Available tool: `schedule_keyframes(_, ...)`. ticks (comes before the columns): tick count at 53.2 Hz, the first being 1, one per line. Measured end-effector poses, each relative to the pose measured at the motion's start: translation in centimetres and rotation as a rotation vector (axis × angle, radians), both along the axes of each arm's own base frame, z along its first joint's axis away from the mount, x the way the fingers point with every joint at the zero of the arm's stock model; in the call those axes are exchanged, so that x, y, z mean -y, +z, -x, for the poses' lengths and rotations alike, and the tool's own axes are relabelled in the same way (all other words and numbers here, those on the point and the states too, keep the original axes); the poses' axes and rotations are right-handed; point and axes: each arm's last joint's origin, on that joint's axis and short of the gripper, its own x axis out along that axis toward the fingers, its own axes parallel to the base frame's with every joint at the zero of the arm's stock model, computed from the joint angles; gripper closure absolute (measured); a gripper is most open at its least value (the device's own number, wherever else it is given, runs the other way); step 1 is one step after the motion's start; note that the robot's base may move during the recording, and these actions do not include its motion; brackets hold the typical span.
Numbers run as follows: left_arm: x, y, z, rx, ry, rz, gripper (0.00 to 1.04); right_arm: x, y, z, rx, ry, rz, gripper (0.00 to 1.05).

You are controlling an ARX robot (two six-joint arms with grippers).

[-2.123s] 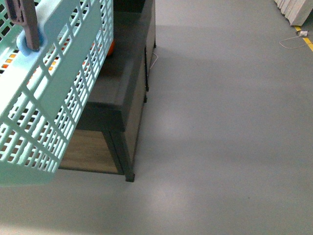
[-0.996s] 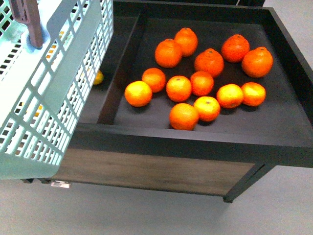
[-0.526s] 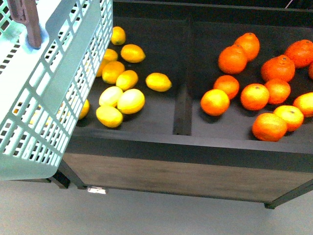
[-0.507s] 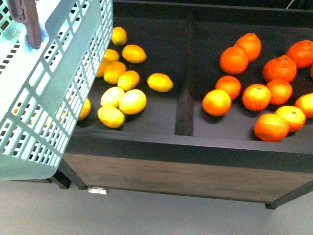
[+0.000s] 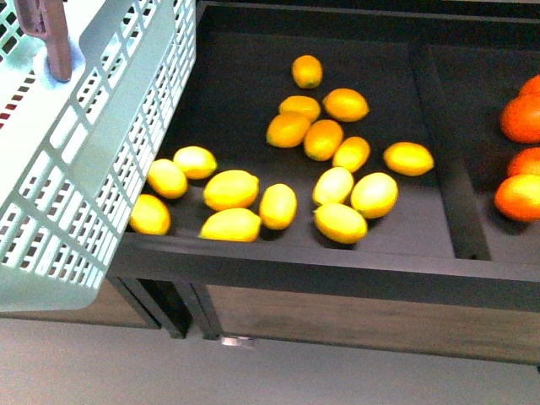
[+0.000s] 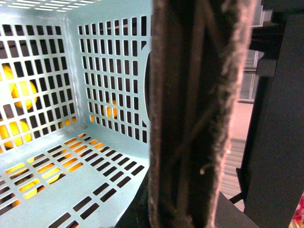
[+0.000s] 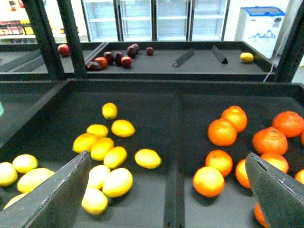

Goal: Pick lemon and mango into basket

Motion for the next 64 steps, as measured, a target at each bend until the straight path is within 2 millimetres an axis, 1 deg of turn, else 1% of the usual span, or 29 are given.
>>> schedule_keyframes(57,-0.2,-0.02,-0.02,-0.001,0.011,-0.002,0.99,-0.01,-0.02,0.0,0.0,0.008,0.0,0.09)
schedule_keyframes(60,-0.45,-0.06,-0.06,-0.002,0.035,-0.012,0.99,-0.01,-0.02,0.0,0.0,0.008,0.0,0.09)
schedule_keyframes(64,-0.27,0.11,-0.23,-0.028,-0.014,-0.098,0.99,0.0,-0.02,0.0,0.0,0.005,0.0,0.09)
